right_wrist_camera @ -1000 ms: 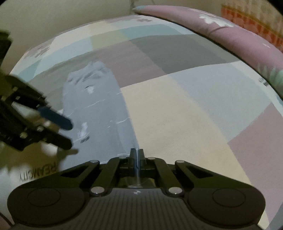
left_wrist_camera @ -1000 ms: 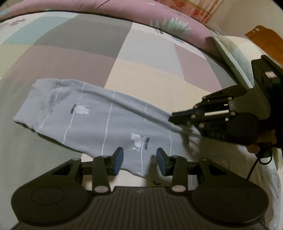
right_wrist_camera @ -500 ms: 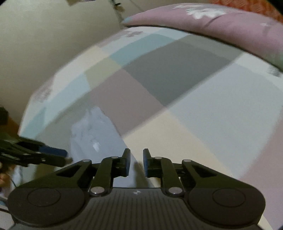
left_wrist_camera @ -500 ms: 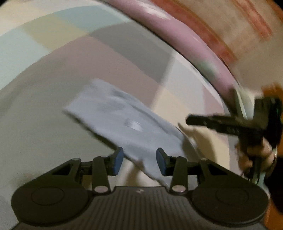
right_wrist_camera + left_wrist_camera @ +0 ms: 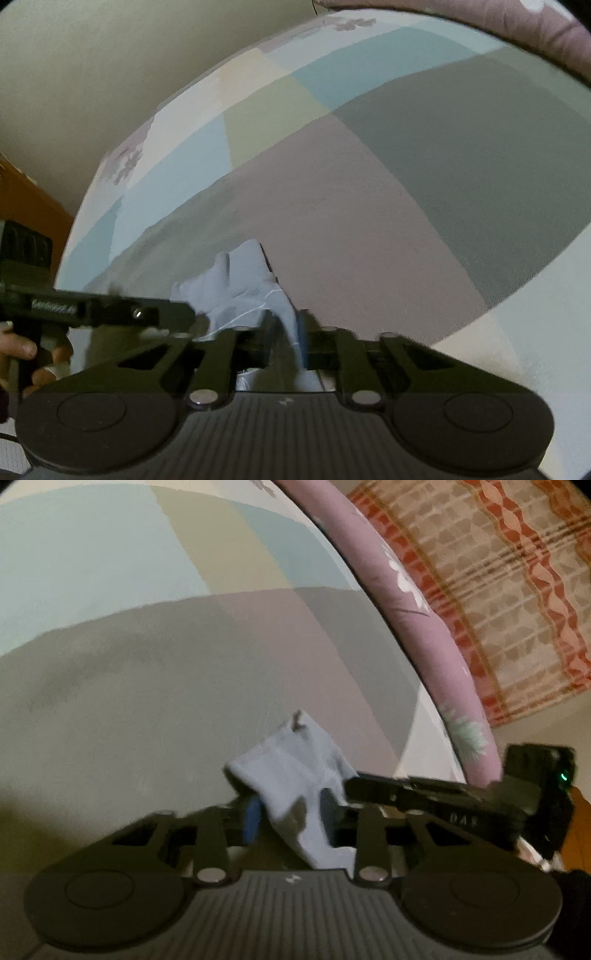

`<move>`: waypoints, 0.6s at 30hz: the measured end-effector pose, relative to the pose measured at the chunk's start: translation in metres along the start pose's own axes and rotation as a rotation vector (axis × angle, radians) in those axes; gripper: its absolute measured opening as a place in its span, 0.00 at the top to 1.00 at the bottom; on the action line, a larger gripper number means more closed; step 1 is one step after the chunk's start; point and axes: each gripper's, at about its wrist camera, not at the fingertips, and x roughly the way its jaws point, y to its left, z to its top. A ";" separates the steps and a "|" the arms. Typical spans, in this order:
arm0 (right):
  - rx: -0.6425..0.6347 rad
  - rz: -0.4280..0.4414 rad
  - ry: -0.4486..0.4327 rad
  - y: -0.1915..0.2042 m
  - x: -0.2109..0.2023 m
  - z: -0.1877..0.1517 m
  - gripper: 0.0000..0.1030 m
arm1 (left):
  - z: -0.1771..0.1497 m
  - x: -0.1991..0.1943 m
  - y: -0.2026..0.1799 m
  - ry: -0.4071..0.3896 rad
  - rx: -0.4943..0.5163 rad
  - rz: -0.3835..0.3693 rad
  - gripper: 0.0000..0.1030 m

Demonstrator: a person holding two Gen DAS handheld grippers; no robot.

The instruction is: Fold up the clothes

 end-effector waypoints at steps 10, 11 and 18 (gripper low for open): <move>0.050 -0.113 -0.128 -0.009 -0.040 0.001 0.97 | 0.045 0.007 -0.042 -0.071 0.169 -0.037 0.96; 0.057 -0.129 -0.133 -0.009 -0.042 0.001 0.92 | 0.046 0.006 -0.044 -0.068 0.181 -0.030 0.96; 0.130 -0.169 -0.176 -0.021 -0.080 -0.029 0.84 | 0.041 0.003 -0.058 -0.028 0.275 -0.002 0.96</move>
